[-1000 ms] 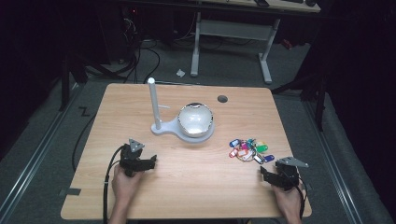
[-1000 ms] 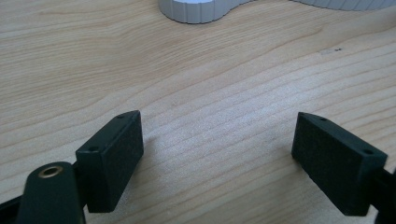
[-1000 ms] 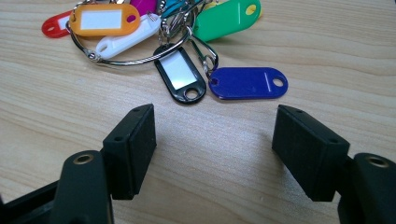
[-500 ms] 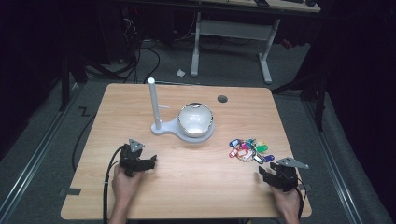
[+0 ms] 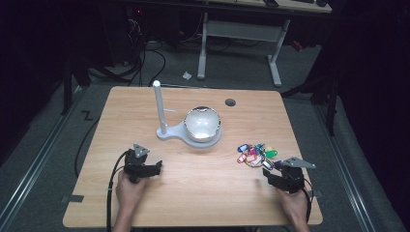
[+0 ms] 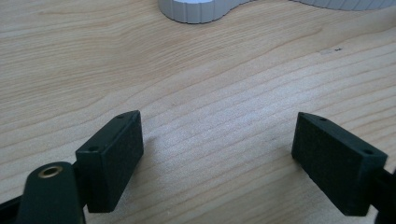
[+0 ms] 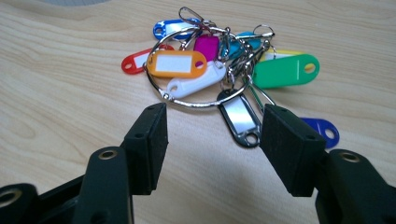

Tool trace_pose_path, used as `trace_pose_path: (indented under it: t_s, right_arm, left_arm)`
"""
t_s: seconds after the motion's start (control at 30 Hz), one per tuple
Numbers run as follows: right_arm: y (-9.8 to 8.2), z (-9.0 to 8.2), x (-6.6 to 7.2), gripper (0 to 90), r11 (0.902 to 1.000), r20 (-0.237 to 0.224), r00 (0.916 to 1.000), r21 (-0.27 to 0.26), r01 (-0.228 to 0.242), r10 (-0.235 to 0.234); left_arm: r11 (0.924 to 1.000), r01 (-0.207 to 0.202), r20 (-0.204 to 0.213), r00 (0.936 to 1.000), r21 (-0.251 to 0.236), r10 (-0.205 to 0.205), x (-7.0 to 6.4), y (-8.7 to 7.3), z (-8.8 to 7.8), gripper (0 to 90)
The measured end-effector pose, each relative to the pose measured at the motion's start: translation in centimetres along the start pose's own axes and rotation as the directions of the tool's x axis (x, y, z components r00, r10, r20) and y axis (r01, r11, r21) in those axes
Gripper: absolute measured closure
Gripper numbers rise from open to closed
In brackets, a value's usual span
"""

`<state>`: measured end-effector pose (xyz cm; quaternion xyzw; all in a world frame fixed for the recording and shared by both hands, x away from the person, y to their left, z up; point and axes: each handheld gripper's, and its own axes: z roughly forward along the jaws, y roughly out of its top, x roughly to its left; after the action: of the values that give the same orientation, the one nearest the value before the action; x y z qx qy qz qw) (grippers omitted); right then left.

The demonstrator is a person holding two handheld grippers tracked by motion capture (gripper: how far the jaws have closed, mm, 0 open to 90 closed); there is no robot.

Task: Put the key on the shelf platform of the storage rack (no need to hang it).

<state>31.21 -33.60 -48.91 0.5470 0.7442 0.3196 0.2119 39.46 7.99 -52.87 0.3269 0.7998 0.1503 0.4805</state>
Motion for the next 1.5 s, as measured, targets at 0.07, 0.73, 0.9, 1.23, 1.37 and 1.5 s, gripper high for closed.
trace_pose_path:
  t_s: [0.07,0.73,0.9,1.23,1.37,1.5]
  right_arm:
    - [0.7,0.4,0.2,41.6,0.9999,0.012,0.9999,0.008,0.010,-0.010]
    - [4.9,3.7,-0.9,43.1,0.9984,0.044,0.9990,0.055,-0.011,0.009]
    - [5.2,4.7,-1.5,43.3,0.9964,0.047,0.9981,0.074,-0.043,0.039]
    - [5.6,6.8,-1.8,43.0,0.9887,0.062,0.9969,0.139,-0.056,0.048]
    - [5.5,7.4,-1.7,43.0,0.9868,0.078,0.9966,0.158,-0.036,0.024]
    - [5.6,7.4,-1.8,43.2,0.9863,0.072,0.9970,0.161,-0.038,0.026]
  left_arm:
    - [1.0000,0.000,0.000,1.0000,0.000,0.000,0.0,0.0,0.0,17.0]
    - [1.0000,0.000,0.000,1.0000,0.001,0.000,0.0,0.0,0.0,16.9]
    - [1.0000,0.000,0.000,1.0000,0.001,0.000,0.0,0.0,0.0,16.9]
    - [1.0000,0.001,0.000,1.0000,0.001,-0.001,0.0,0.0,0.0,16.9]
    - [1.0000,0.000,0.000,1.0000,0.001,0.000,0.0,0.0,0.0,16.9]
    - [1.0000,0.001,0.000,1.0000,0.000,-0.001,0.0,0.0,0.0,16.9]
